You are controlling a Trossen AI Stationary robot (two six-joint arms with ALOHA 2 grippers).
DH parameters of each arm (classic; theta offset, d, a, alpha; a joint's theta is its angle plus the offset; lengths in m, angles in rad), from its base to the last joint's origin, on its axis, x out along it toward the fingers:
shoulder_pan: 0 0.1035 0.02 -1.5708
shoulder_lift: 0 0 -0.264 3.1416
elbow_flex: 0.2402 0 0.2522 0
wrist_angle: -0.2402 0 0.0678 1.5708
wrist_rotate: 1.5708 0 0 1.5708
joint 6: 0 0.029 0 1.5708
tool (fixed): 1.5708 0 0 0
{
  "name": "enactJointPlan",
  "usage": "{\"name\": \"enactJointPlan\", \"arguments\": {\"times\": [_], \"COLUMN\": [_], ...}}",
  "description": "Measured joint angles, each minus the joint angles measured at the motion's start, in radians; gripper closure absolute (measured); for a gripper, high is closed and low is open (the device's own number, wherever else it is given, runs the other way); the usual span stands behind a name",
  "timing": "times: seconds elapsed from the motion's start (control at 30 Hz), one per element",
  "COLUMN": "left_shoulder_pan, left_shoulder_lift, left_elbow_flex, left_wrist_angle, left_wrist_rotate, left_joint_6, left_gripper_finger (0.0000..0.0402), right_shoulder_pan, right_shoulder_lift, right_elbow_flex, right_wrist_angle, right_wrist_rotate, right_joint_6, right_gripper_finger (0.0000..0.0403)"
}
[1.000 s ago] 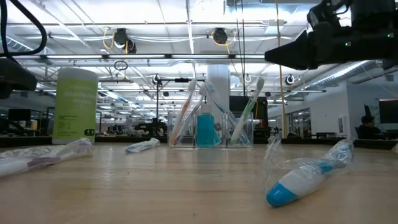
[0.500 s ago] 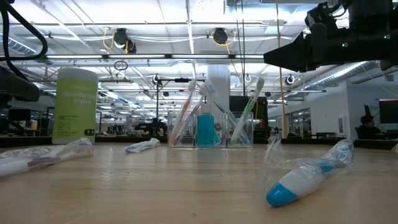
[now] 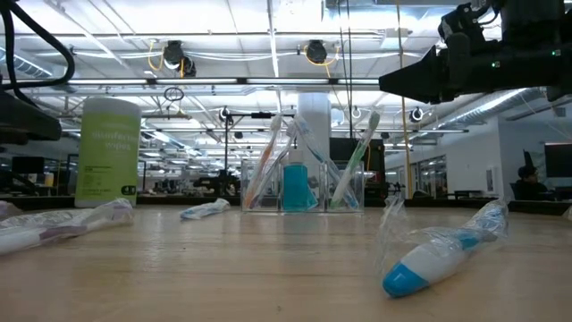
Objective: Pick & Place toothbrushing station
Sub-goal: Put the right violet toothbrush into the left section of the transparent organizer
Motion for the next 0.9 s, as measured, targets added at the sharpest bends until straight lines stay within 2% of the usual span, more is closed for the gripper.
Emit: {"name": "enactJointPlan", "arguments": {"times": [0.3,0.47,0.6,0.7,0.8,0.9], "left_shoulder_pan": [0.037,0.059,0.063,0.06,0.061,0.061], "left_shoulder_lift": [0.0,-0.011,-0.037,-0.075,-0.101,-0.123], "left_elbow_flex": [0.0,-0.002,0.004,0.02,0.038,0.065], "left_wrist_angle": [0.008,0.001,-0.01,-0.004,-0.005,0.004], "left_wrist_rotate": [-0.02,-0.06,-0.171,-0.241,-0.363,-0.489], "left_joint_6": [0.097,0.185,0.205,0.235,0.293,0.346], "left_gripper_finger": [0.0391,0.0384,0.037,0.0382,0.0394,0.0382], "right_shoulder_pan": [0.0,0.0,0.0,0.0,0.0,0.0], "right_shoulder_lift": [0.0,0.0,0.0,0.0,0.0,0.0], "right_elbow_flex": [0.0,0.0,0.0,0.0,0.0,0.0], "right_wrist_angle": [0.0,0.0,0.0,0.0,0.0,0.0], "right_wrist_rotate": [0.001,0.001,0.002,0.002,0.002,0.002], "right_joint_6": [0.0,0.0,0.0,0.0,0.007,0.023], "right_gripper_finger": [0.0208,0.0208,0.0209,0.0208,0.0209,0.0208]}}
